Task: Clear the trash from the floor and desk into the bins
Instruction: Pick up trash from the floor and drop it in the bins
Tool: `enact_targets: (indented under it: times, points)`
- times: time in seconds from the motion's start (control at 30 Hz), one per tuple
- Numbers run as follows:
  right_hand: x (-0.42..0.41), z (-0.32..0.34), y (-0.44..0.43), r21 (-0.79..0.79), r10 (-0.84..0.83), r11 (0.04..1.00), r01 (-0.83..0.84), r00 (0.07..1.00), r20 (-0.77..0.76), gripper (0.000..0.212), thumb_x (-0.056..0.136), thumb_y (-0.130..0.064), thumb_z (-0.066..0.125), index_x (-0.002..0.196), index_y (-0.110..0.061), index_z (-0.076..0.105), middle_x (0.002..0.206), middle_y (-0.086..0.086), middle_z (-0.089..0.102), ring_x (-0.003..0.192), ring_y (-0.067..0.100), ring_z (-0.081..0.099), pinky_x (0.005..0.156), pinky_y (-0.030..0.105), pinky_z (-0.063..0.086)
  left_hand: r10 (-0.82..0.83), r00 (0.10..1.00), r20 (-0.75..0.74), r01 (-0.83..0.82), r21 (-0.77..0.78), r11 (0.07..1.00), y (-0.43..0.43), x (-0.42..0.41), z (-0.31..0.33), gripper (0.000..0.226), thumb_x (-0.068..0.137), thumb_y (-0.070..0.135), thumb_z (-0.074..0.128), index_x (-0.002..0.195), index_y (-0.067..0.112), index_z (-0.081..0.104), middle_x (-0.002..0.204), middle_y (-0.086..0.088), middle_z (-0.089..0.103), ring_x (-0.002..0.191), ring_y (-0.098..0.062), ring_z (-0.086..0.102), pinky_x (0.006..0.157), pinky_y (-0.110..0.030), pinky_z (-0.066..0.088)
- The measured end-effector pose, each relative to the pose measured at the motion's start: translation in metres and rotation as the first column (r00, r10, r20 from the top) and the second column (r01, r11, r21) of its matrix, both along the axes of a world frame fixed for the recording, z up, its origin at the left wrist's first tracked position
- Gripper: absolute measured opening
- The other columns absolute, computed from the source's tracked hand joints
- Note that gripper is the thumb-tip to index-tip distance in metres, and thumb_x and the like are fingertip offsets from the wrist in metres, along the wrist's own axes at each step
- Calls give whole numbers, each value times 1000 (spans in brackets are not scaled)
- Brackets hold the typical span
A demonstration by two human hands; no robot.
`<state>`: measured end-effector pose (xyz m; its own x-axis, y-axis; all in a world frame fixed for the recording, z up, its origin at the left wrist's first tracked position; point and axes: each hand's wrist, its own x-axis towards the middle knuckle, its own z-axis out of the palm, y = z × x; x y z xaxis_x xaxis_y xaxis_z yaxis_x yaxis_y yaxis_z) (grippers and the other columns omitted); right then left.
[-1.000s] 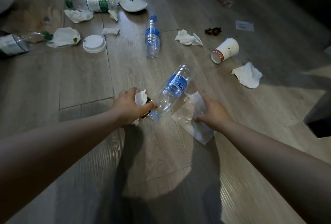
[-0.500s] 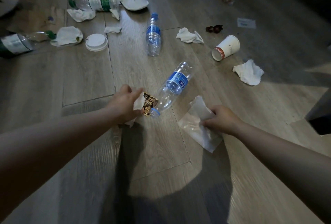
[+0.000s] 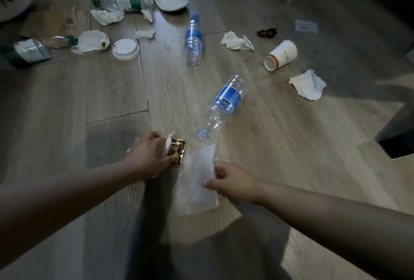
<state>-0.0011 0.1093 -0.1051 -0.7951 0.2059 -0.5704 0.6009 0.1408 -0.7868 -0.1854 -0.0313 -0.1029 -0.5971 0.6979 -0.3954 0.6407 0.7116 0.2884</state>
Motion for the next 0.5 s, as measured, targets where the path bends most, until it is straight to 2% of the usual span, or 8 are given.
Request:
enact_targets:
  times: [0.07, 0.17, 0.23, 0.33, 0.4, 0.5]
  points:
    - [-6, 4, -2, -135, -20, 991, 20, 1000, 2, 29, 90, -5, 62, 118, 1, 55, 91, 16, 57, 75, 21, 55, 55, 23, 46, 69, 997, 39, -70, 26, 997, -1, 1, 3, 54, 87, 48, 59, 126, 11, 56, 140, -5, 40, 127, -29, 38, 105, -30, 30]
    - [-1, 7, 17, -164, -266, 951, 263, 964, 7, 31, 88, 6, 58, 115, -7, 53, 82, 12, 55, 62, 20, 49, 53, 31, 40, 115, 980, 161, -127, 64, 990, -2, 9, 7, 83, 75, 70, 54, 140, 20, 42, 149, -1, 31, 135, -28, 32, 111, -37, 28]
    - [8, 7, 33, -104, -345, 932, 347, 938, 32, 26, 89, 6, 56, 107, -13, 56, 81, 7, 53, 60, 20, 47, 54, 34, 41, 81, 974, 213, -92, 39, 995, -1, 18, 6, 105, 62, 81, 59, 148, 32, 22, 155, 3, 19, 142, -26, 21, 114, -42, 24]
    - [21, 6, 52, 54, -315, 948, 313, 949, 34, 21, 88, 2, 56, 91, -20, 59, 82, 8, 57, 65, 26, 55, 60, 41, 50, 41, 982, 183, -30, -61, 998, 5, 37, -2, 123, 49, 86, 61, 147, 40, 3, 157, 3, 3, 145, -27, 4, 115, -51, 22]
    - [27, 5, 60, 236, -240, 945, 225, 970, 39, 16, 86, -4, 60, 93, -19, 62, 89, 9, 64, 75, 28, 64, 71, 46, 57, 38, 989, 141, -20, -125, 992, 13, 49, -9, 124, 48, 84, 63, 145, 42, -1, 158, 0, -5, 145, -33, -6, 111, -59, 19]
    - [28, 3, 70, 399, -191, 902, 165, 981, 26, 19, 84, -10, 63, 103, -15, 65, 94, 4, 66, 85, 22, 65, 83, 43, 55, 25, 998, 49, -19, -127, 992, 28, 57, -14, 113, 52, 81, 65, 141, 40, 10, 157, -3, -2, 143, -36, -2, 105, -63, 22]
